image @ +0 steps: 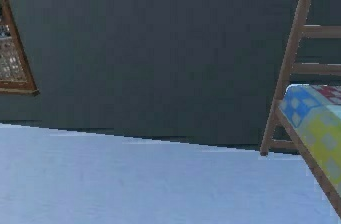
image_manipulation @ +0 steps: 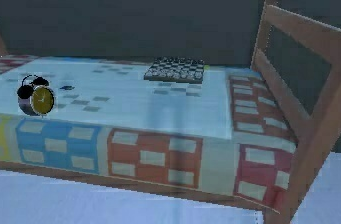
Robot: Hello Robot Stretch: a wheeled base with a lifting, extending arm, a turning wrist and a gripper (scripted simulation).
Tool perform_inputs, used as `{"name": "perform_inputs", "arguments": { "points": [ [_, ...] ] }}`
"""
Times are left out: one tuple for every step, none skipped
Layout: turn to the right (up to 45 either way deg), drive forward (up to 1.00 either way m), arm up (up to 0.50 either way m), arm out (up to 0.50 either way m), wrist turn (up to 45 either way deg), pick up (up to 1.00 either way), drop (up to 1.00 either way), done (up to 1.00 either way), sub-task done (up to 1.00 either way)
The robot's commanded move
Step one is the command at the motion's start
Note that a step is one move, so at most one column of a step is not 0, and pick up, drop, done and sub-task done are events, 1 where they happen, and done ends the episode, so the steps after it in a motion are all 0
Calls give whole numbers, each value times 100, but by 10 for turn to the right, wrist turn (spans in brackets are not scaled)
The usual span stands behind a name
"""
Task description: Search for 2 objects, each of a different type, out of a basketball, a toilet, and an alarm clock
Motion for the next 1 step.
{"name": "perform_inputs", "arguments": {
  "points": [
    [450,0,0,0,0,0,0,0,0]
  ]
}}
